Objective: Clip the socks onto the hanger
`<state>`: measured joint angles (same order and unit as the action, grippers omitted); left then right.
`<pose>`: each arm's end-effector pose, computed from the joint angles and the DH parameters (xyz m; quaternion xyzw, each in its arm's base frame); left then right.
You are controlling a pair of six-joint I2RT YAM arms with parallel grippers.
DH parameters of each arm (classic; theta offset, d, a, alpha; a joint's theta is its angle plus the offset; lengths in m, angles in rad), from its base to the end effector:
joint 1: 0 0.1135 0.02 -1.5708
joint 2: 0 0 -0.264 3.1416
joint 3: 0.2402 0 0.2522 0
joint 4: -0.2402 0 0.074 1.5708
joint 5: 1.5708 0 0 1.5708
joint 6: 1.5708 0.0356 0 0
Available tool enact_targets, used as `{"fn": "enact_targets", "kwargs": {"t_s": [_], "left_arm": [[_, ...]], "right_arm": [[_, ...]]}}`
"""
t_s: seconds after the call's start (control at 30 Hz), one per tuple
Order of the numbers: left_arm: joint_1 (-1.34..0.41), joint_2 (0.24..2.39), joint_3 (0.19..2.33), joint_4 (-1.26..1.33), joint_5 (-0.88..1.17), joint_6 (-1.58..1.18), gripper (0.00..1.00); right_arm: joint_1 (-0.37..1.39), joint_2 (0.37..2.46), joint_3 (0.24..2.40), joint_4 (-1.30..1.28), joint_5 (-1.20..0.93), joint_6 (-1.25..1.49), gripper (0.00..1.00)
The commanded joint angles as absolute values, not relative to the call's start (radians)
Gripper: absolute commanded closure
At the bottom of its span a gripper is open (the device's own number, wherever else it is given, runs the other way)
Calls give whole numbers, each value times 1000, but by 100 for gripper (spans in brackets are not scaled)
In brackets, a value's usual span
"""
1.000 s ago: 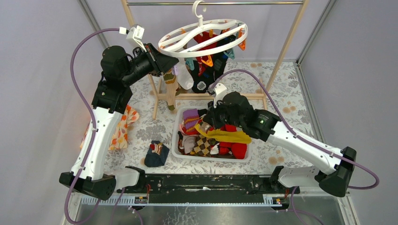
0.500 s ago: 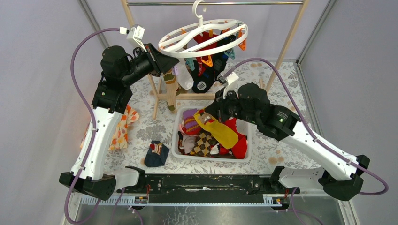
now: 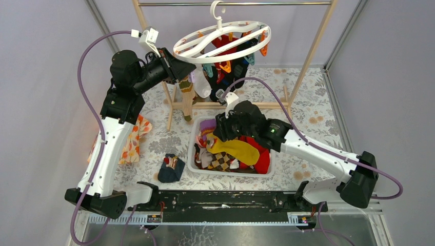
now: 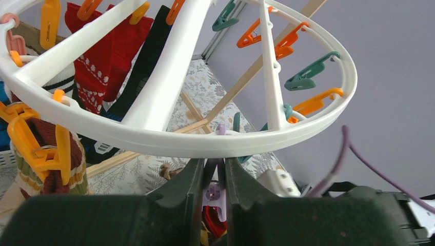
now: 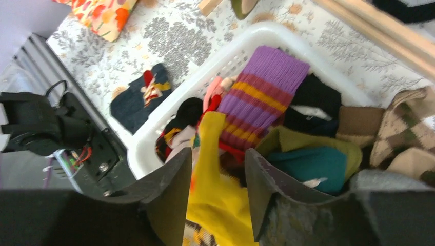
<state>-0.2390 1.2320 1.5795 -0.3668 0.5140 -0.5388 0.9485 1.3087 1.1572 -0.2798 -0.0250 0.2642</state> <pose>0.2360 -0.0755 0.5003 0.0729 0.7093 -0.4247 0.5579 0.1755 0.2462 0.3450 -0.2888 0.7909 0.3160 0.4372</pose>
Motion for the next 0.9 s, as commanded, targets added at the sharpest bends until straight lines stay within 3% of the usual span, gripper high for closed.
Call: {"fn": "enact_targets", "kwargs": {"t_s": [0.0,0.1,0.33,0.63,0.87], "left_arm": [[-229,1219,1579,-372,524,-516,100],[-230,1220,1583,-375,525,-511,100],[-229,1229,1588,-376,530,-514,100],[-229,1221,1592,-380,529,-513,100],[-229,1222,1597,-384,528,-508,100]], "right_arm": [[949,1309,1169,-123,69,177,44],[991,1311,1184,-143,142,93,37],[1197,1414,1287,-308,304,-173,34],[1361,1605,1426,-583,429,-549,38],[1385,1758,1470,-624,591,-699,45]]}}
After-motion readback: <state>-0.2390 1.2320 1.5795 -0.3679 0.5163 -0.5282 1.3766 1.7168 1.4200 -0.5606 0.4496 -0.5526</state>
